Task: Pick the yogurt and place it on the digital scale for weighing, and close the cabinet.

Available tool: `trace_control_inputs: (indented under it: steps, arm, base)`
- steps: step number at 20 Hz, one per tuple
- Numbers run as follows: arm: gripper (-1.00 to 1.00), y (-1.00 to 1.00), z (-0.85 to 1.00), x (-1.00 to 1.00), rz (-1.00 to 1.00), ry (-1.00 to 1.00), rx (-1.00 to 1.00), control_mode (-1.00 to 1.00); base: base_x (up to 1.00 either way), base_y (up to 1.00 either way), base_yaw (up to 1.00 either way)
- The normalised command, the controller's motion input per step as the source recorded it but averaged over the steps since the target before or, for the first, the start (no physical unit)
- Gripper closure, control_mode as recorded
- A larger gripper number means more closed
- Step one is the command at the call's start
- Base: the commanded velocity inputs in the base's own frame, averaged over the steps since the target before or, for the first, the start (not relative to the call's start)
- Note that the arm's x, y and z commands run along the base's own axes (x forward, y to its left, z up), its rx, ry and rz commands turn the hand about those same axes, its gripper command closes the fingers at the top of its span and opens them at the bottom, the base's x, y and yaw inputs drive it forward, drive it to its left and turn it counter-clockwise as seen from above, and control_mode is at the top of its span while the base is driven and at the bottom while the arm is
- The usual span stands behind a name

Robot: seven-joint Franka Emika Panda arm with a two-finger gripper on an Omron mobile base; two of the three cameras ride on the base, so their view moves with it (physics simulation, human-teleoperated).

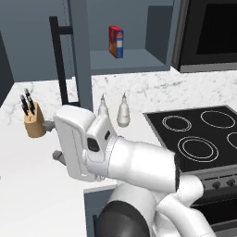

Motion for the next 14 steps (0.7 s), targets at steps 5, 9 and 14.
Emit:
trace_control_inputs:
  steps: [5,9,14]
  arm:
    - [-1.0,0.46,-0.16,-0.02,-0.28,-0.05,0.22,-1.0]
    - [-1.0,0.3,-0.1,0.06,-0.25,-0.02,0.12,-1.0]
    - [-1.0,0.26,0.0,0.3,-0.18,0.0,0.0,-1.0]
  base:
    - [0.0,0.0,0.0]
    - [0.0,0.0,0.0]
    - [0.0,0.0,0.0]
